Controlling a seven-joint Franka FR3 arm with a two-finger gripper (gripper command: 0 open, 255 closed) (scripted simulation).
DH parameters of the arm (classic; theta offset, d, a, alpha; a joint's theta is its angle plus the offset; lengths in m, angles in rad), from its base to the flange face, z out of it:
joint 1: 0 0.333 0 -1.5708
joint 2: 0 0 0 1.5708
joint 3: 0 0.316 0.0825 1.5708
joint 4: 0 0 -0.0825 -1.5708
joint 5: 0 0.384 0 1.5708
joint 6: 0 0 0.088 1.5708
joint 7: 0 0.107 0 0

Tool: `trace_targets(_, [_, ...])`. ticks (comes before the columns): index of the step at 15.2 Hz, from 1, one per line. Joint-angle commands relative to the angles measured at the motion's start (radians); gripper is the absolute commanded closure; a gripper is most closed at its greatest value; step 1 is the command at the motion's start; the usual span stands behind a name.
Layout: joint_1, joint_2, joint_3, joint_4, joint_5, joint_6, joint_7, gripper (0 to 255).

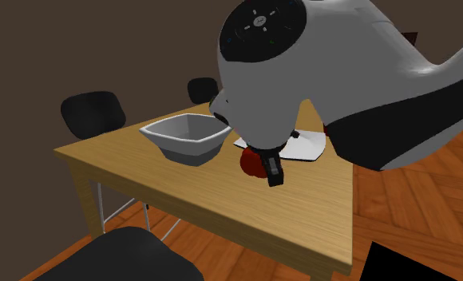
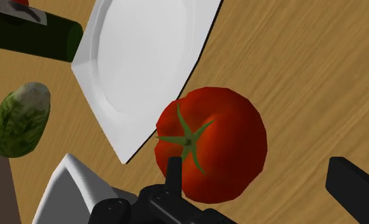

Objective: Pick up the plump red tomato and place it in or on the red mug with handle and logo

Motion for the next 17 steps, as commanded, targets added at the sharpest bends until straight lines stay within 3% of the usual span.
trace_targets(1, [-0.031,0.06,0.011,0.022,-0.121,-0.001,0.064,0])
trace_targets(8, [-0.07,0.164,-0.011,0.068,-0.255,0.008,0.143,0])
trace_targets(15, [-0.069,0.164,-0.011,0.068,-0.255,0.008,0.143,0])
trace_targets(16, [-0.069,0.164,-0.011,0.068,-0.255,0.008,0.143,255])
trace_targets(17, [-0.069,0.164,-0.011,0.068,-0.255,0.008,0.143,255])
